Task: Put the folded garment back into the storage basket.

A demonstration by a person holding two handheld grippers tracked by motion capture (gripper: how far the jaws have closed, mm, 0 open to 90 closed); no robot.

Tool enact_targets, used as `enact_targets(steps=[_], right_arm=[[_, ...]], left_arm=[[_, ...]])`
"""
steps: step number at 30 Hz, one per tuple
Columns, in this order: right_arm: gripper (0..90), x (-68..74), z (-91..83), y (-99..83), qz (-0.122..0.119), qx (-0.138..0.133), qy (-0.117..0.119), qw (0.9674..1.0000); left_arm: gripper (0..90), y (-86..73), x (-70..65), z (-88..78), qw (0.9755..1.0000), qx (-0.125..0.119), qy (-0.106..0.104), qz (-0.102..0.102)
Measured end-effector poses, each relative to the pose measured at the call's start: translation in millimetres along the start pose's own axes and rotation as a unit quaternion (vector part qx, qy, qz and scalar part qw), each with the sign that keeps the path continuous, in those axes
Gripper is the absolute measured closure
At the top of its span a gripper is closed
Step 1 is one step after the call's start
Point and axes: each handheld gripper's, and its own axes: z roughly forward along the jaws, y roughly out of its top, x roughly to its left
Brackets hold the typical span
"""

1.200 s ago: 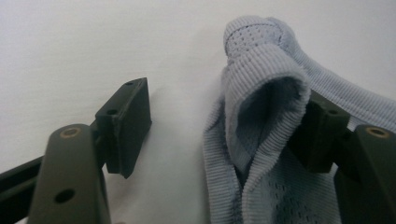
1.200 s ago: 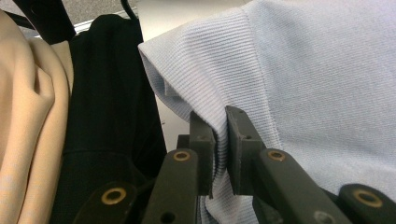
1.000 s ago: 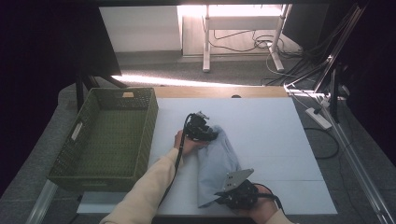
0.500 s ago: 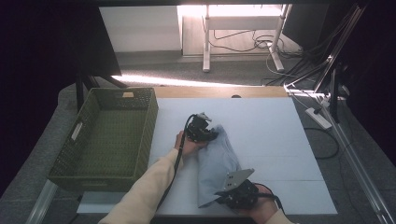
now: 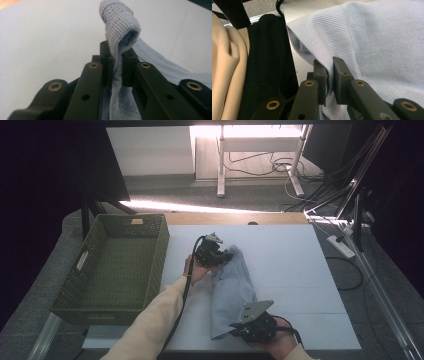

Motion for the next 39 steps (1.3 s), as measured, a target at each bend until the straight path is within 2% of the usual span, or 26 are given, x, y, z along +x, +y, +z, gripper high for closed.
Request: enact_targets(steps=[5, 12, 18, 24, 39], right_arm=[[82.2, -1.7, -1.2, 0.6, 0.003, -0.005, -0.001, 1.0], [82.2, -2.1, -2.0, 1.2, 0.003, -0.013, 0.001, 0.9999], [82.2, -2.1, -4.1, 2.9, 0.001, -0.024, -0.007, 0.9997], [82.2, -3.3, -5.7, 5.6, 0.001, -0.035, -0.014, 0.9993], [82.2, -12.6, -7.7, 13.7, 0.01, -0.059, -0.025, 0.9979]], left_arm=[[82.1, 0.0, 1.5, -4.5, 1.0, -0.001, -0.005, -0.006], [82.1, 4.6, 0.5, -14.1, 1.0, -0.006, 0.002, -0.005], [82.1, 12.1, -1.6, -25.5, 0.9999, -0.014, 0.007, 0.001], [82.1, 15.1, -1.2, -32.2, 0.9998, -0.017, 0.011, -0.001], [82.2, 23.1, -2.7, -47.4, 0.9995, -0.022, 0.019, 0.006]])
